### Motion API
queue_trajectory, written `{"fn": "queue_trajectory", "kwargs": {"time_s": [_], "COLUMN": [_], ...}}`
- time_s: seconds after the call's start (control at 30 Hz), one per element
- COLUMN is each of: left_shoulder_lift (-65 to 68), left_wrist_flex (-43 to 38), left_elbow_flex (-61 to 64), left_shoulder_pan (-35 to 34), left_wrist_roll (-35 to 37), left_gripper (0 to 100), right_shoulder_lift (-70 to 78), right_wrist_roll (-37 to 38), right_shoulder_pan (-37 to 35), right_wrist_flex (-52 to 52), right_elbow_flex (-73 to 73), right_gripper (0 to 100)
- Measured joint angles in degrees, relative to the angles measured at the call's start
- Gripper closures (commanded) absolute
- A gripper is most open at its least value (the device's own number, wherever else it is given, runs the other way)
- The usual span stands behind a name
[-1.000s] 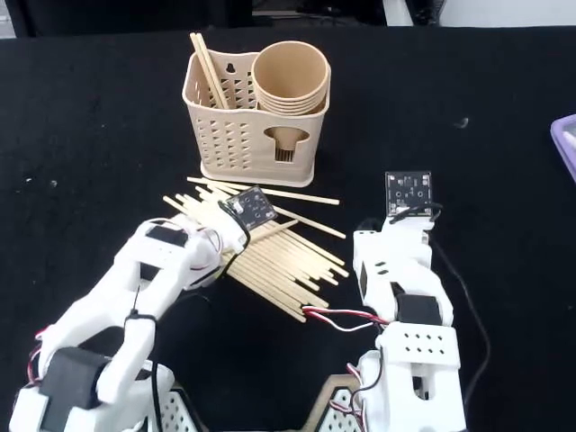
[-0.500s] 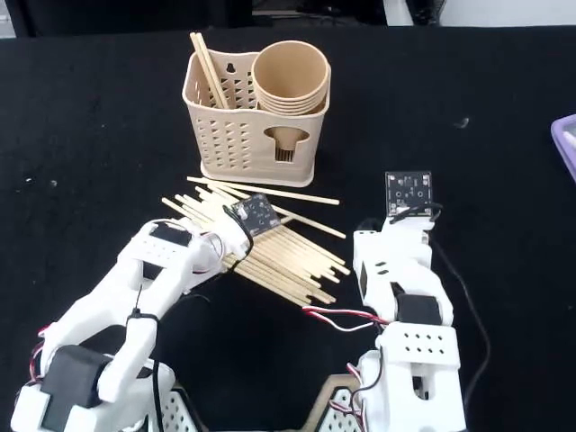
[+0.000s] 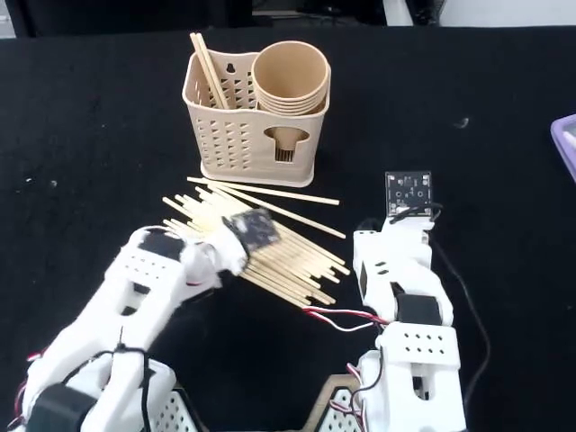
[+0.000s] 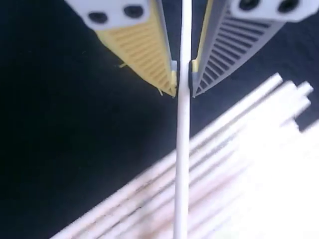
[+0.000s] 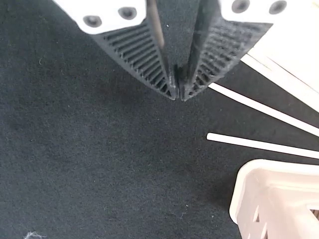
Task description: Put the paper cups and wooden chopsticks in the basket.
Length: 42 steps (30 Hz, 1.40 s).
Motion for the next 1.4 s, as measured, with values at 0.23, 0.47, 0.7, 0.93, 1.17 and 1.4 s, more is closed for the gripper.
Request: {"fn": "queue_trajectory", "kwargs": {"time_s": [0.23, 0.47, 0.7, 0.93, 1.17, 1.4], "left_shoulder_lift": [-1.49, 6.42, 13.45, 13.80, 14.77, 15.21], "left_wrist_flex": [-3.52, -10.29, -14.95, -15.12, -8.09, -4.92], "left_elbow_flex": [0.00, 0.00, -0.53, -0.79, -6.59, -11.87], "left_shoulder_pan": [8.88, 9.14, 8.97, 9.93, 9.85, 9.85], "left_wrist_roll": [6.33, 8.26, 8.35, 8.70, 8.62, 8.79], "left_gripper": [82, 83, 85, 84, 84, 84], "right_shoulder_lift": [0.00, 0.00, 0.00, 0.00, 0.00, 0.00], "right_wrist_roll": [0.00, 0.00, 0.00, 0.00, 0.00, 0.00], "right_shoulder_pan": [0.00, 0.00, 0.00, 0.00, 0.00, 0.00], "right_wrist_flex": [0.00, 0.00, 0.00, 0.00, 0.00, 0.00], "right_elbow_flex": [0.00, 0.00, 0.00, 0.00, 0.00, 0.00], "right_gripper": [98.7, 98.7, 98.7, 98.7, 98.7, 98.7]}}
